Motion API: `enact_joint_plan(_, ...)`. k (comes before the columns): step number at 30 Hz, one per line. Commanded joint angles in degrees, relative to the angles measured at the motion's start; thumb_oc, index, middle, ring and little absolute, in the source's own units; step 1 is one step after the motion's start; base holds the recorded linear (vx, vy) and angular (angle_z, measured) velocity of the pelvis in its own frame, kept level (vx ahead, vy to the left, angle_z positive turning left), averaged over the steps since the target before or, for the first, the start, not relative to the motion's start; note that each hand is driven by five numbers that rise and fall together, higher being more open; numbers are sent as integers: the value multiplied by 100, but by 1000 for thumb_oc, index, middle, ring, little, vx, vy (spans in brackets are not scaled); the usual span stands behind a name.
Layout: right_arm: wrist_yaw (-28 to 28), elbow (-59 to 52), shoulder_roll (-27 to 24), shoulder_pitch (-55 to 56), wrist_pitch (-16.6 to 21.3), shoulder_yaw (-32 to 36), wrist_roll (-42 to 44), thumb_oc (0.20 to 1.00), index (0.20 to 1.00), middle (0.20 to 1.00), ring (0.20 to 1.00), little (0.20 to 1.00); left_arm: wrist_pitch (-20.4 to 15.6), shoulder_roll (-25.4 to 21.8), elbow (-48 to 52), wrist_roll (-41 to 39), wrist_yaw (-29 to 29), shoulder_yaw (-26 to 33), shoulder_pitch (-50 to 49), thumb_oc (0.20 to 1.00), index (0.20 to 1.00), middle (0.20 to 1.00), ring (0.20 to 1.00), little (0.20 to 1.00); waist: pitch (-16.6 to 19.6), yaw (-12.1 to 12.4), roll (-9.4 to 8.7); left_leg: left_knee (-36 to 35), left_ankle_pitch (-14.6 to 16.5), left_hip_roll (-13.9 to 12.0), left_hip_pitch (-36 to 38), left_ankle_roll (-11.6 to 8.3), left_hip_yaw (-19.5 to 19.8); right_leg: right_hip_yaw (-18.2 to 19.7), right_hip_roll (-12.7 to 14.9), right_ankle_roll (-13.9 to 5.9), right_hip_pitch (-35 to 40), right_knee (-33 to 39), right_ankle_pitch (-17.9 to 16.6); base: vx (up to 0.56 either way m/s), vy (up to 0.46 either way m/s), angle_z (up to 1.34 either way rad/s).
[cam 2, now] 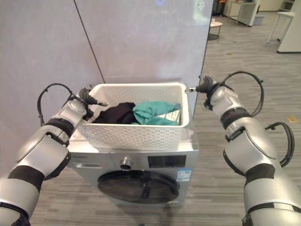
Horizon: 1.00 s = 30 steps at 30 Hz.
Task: Grab the laundry basket,head to the washer,open it,put in the laundry and shut it.
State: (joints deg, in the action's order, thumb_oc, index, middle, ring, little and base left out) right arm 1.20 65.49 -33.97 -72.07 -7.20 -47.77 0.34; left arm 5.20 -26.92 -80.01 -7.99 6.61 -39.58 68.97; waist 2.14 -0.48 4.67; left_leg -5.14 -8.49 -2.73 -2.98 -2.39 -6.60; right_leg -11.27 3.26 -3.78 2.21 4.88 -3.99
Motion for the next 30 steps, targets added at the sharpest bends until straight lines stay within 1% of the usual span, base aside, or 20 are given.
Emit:
enact_joint_plan(1, -448, 324, -222, -667, 398, -187, -8, 1000, 1000, 1000, 1000, 1000, -186, -53, -547, 106, 273, -55, 261, 1000, 1000, 1000, 1000, 1000, -94, 285, -152, 69, 483, 7, 269, -76, 81, -66, 173, -332, 6, 12, 165, 8, -31, -2)
enact_joint_plan(5, -614, 210, -191, -830, 459, -129, 129, 1000, 1000, 1000, 1000, 1000, -251, -131, -490, -54, 349, -73, 519, 1000, 1000, 1000, 1000, 1000, -1, 406, -219, 112, 501, 7, 318, -88, 148, -131, 163, -321, 106, 9, 196, 14, -38, -1)
enact_joint_plan(7, -605, 231, -275, -992, 482, -216, 245, 1000, 1000, 1000, 1000, 1000, -338, -128, -376, -237, 327, -208, 832, 1000, 1000, 1000, 1000, 1000, 72, 466, -265, 138, 518, 9, 349, -96, 236, -204, 167, -313, 189, -12, 229, 17, -31, 14)
enact_joint_plan(9, -611, 237, -305, -1028, 497, -217, 300, 1000, 1000, 1000, 1000, 1000, -385, -148, -316, -340, 297, -225, 939, 1000, 1000, 1000, 1000, 1000, 88, 477, -274, 150, 523, 11, 356, -98, 261, -233, 166, -311, 218, -19, 242, 10, -19, 17)
enact_joint_plan(15, -690, -40, -599, -1097, 633, -82, 740, 1000, 1000, 1000, 1000, 1000, -564, -434, -8, -806, 168, -341, 1447, 1000, 1000, 1000, 1000, 1000, 176, 524, -306, 196, 566, 1, 406, -96, 371, -322, 168, -297, 312, -68, 304, 13, -14, 13)
enact_joint_plan(17, -744, -136, -794, -1045, 730, 18, 925, 1000, 1000, 1000, 1000, 1000, -669, -693, 136, -1050, 115, -374, 1680, 1000, 1000, 1000, 1000, 1000, 215, 548, -310, 196, 571, -2, 415, -99, 387, -358, 168, -304, 332, -59, 313, -2, -3, 3)
enact_joint_plan(20, -878, -706, -1194, -937, 918, 336, 1234, 1000, 1000, 1000, 1000, 1000, -848, -1180, 528, -1470, 141, -251, 1763, 1000, 1000, 1000, 1000, 1000, 239, 583, -303, 192, 572, -4, 395, -106, 399, -382, 170, -313, 323, -44, 313, 0, 0, 0)
enact_joint_plan(21, -928, -892, -1348, -843, 974, 486, 1325, 1000, 1000, 1000, 1000, 1000, -919, -1368, 715, -1592, 157, -190, 1747, 1000, 1000, 1000, 1000, 1000, 239, 597, -301, 196, 577, -7, 388, -103, 407, -390, 170, -310, 318, -48, 320, 0, 0, 0)
enact_joint_plan(22, -996, -1191, -1555, -638, 1063, 764, 1452, 1000, 1000, 1000, 1000, 1000, -1011, -1660, 993, -1747, 169, -62, 1632, 1000, 1000, 1000, 1000, 1000, 225, 611, -299, 201, 584, -9, 379, -100, 415, -388, 168, -307, 308, -54, 326, 0, 0, 0)
enact_joint_plan(23, -1001, -1240, -1567, -585, 1047, 805, 1442, 1000, 1000, 1000, 1000, 1000, -1002, -1670, 1026, -1747, 173, -63, 1607, 1000, 1000, 1000, 1000, 1000, 234, 611, -309, 203, 586, -10, 381, -101, 415, -388, 168, -306, 310, -56, 328, 0, 0, 0)
enact_joint_plan(24, -1040, -1524, -1719, -297, 1119, 1148, 1587, 1000, 1000, 1000, 1000, 1000, -1087, -1973, 1354, -1859, 182, 70, 1412, 1000, 1000, 1000, 1000, 1000, 222, 614, -310, 202, 593, -14, 384, -99, 418, -388, 166, -304, 307, -58, 335, 14, 3, 4)
enact_joint_plan(25, -1054, -2000, -1946, 151, 1169, 1573, 1634, 1000, 1000, 1000, 1000, 1000, -1178, -2407, 1861, -1930, 204, 288, 1052, 1000, 1000, 1000, 1000, 1000, 206, 613, -315, 208, 605, -17, 385, -97, 415, -388, 163, -300, 297, -69, 350, 0, 0, 0)
enact_joint_plan(26, -1052, -2911, -2349, 1012, 1338, 2340, 1479, 1000, 1000, 1000, 1000, 1000, -1338, -3027, 2881, -1627, 400, 751, 381, 1000, 1000, 1000, 1000, 1000, 124, 593, -309, 216, 583, -24, 352, -80, 418, -388, 167, -283, 263, -77, 341, 0, 0, 0)
enact_joint_plan(27, -1044, -3554, -2513, 1882, 1397, 3053, 1375, 1000, 1000, 1000, 1000, 1000, -1442, -3346, 3688, -1502, 467, 1266, -312, 1000, 1000, 1000, 1000, 1000, 111, 576, -331, 217, 575, -18, 344, -70, 417, -392, 171, -274, 256, -77, 339, 0, 0, 0)
enact_joint_plan(28, -988, -4099, -2671, 2653, 1478, 3695, 1258, 1000, 1000, 1000, 1000, 1000, -1539, -3608, 4290, -1539, 423, 1756, -1017, 1000, 1000, 1000, 1000, 1000, 105, 567, -347, 202, 586, -16, 362, -65, 420, -395, 167, -273, 273, -71, 355, 42, 5, 11)
enact_joint_plan(29, -986, -4582, -2760, 3472, 1567, 4469, 1148, 1000, 1000, 1000, 1000, 1000, -1669, -3838, 4913, -1606, 353, 2396, -1874, 1000, 1000, 1000, 1000, 1000, 88, 558, -369, 178, 595, -14, 381, -60, 424, -390, 166, -273, 286, -59, 368, 56, 7, 14)
enact_joint_plan(30, -1008, -4914, -2821, 4156, 1673, 5128, 1011, 1000, 1000, 1000, 1000, 1000, -1722, -3993, 5378, -1565, 328, 3009, -2682, 1000, 1000, 1000, 1000, 1000, 89, 573, -391, 150, 602, -13, 401, -56, 427, -393, 167, -278, 306, -42, 384, 104, 3, 9)
